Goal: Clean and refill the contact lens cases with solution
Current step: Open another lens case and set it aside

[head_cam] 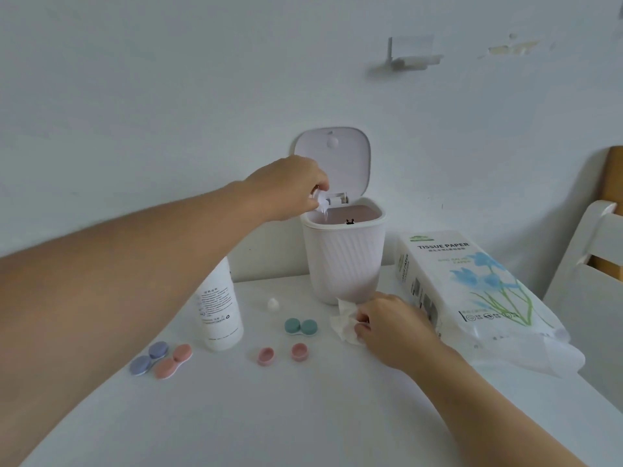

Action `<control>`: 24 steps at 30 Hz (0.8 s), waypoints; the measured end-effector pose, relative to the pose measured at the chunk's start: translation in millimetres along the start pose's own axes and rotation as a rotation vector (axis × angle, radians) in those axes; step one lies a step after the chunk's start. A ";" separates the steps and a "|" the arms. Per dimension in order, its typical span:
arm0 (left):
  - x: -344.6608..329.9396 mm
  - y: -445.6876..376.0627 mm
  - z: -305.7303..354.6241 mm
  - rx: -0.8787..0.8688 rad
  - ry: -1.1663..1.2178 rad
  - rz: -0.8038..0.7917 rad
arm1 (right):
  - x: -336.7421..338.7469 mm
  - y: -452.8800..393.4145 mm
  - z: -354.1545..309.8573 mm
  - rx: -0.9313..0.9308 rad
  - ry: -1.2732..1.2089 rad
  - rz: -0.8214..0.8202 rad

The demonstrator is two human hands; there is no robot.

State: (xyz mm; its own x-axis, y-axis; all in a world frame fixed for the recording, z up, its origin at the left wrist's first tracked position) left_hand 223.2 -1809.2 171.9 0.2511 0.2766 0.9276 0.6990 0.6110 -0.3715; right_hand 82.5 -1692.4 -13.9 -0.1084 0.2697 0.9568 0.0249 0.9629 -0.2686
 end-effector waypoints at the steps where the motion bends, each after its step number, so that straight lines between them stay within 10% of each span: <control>1: 0.6 -1.7 1.7 -0.041 -0.051 -0.032 | -0.4 -0.1 0.4 -0.001 -0.007 0.001; 24: 18.1 10.3 19.9 -0.243 -0.350 0.012 | 4.0 1.5 0.3 -0.024 -0.050 -0.035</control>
State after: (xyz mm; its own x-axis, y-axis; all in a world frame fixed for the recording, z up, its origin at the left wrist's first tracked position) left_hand 221.6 -1783.1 184.1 0.0470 0.5429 0.8385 0.8457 0.4250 -0.3226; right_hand 81.8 -1689.9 -10.5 -0.1588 0.2362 0.9586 0.0438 0.9717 -0.2321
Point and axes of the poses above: each hand's wrist, its own y-axis away from the middle knuckle, its own x-axis out of the back of the hand, z = x × y, the point moved 4 cm from there along -y, towards the middle knuckle, and after that the axes turned 5 degrees about y, right-handed, at the moved point
